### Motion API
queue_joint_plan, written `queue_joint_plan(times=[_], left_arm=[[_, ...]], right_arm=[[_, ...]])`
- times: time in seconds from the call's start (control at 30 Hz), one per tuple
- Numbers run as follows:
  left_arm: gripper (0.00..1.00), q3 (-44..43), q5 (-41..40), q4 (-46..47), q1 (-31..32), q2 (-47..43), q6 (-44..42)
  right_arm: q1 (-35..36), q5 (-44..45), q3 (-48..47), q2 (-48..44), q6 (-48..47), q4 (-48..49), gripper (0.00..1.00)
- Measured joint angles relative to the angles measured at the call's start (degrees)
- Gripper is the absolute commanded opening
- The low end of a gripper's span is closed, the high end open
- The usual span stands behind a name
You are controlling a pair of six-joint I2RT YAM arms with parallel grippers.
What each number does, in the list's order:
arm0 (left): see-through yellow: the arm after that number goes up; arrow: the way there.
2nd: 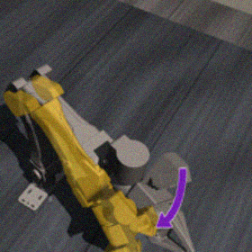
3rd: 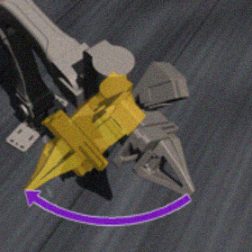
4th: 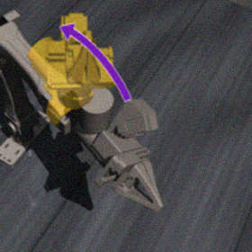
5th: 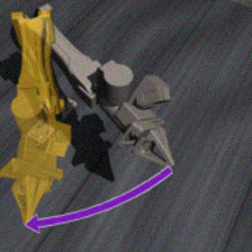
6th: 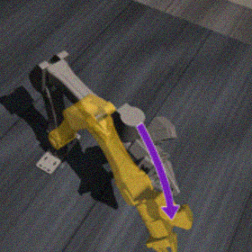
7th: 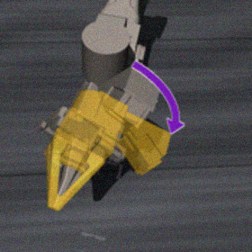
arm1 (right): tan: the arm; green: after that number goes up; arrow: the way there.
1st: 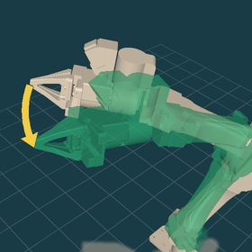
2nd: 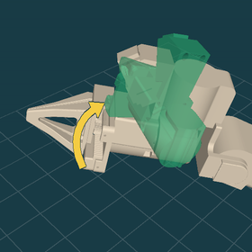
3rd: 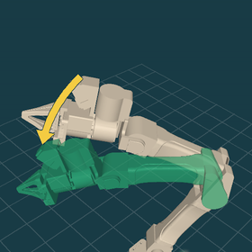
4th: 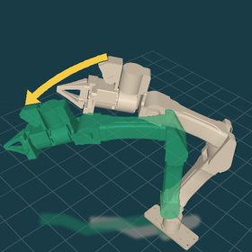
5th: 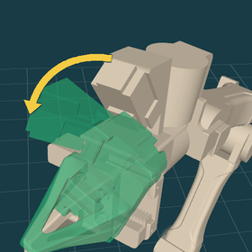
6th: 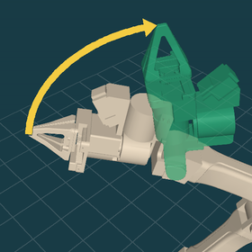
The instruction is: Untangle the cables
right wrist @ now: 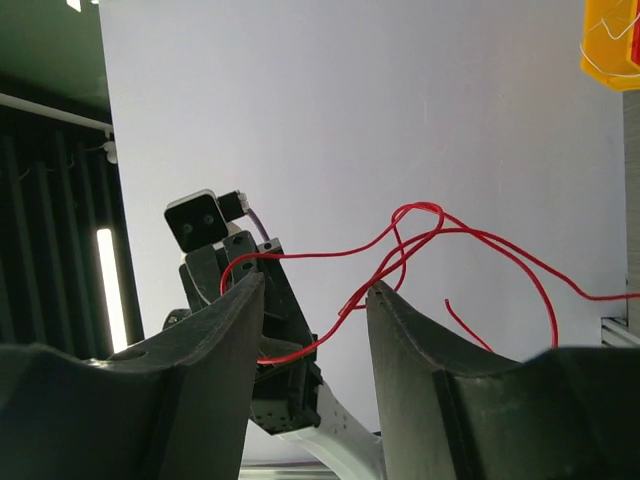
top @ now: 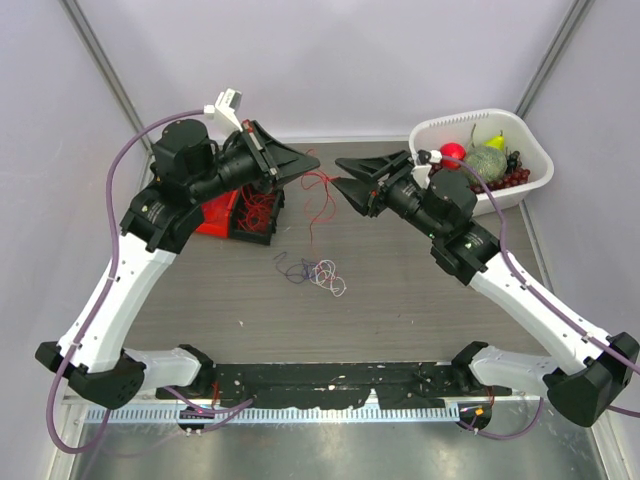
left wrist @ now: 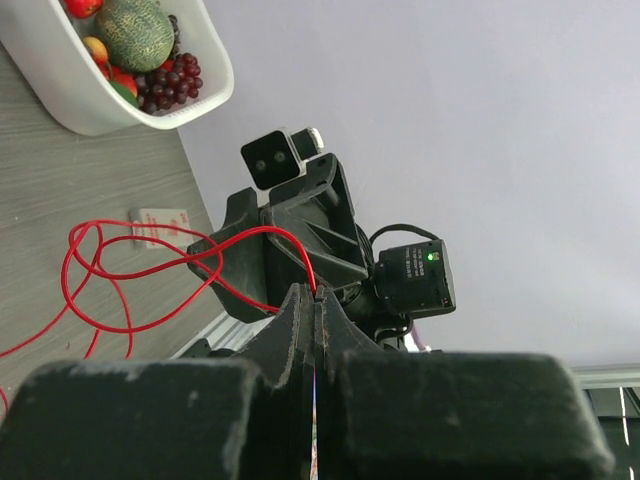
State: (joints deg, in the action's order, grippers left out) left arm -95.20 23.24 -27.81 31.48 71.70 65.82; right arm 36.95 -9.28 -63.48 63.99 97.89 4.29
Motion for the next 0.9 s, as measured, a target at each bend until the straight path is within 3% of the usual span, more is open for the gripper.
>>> queue_joint_plan(times=[0.67, 0.9], left_arm=[[0.0, 5.7, 0.9, 2.4, 0.0, -0.5, 1.5], [0.0, 9.4, -0.2, 2.2, 0.0, -3.9, 1.3]], right_arm=[[0.5, 3.8, 1.1, 6.7, 8.9, 12.9, 0.5], [0.7, 9.0, 7.2, 8.8, 13.7, 27.5, 0.49]])
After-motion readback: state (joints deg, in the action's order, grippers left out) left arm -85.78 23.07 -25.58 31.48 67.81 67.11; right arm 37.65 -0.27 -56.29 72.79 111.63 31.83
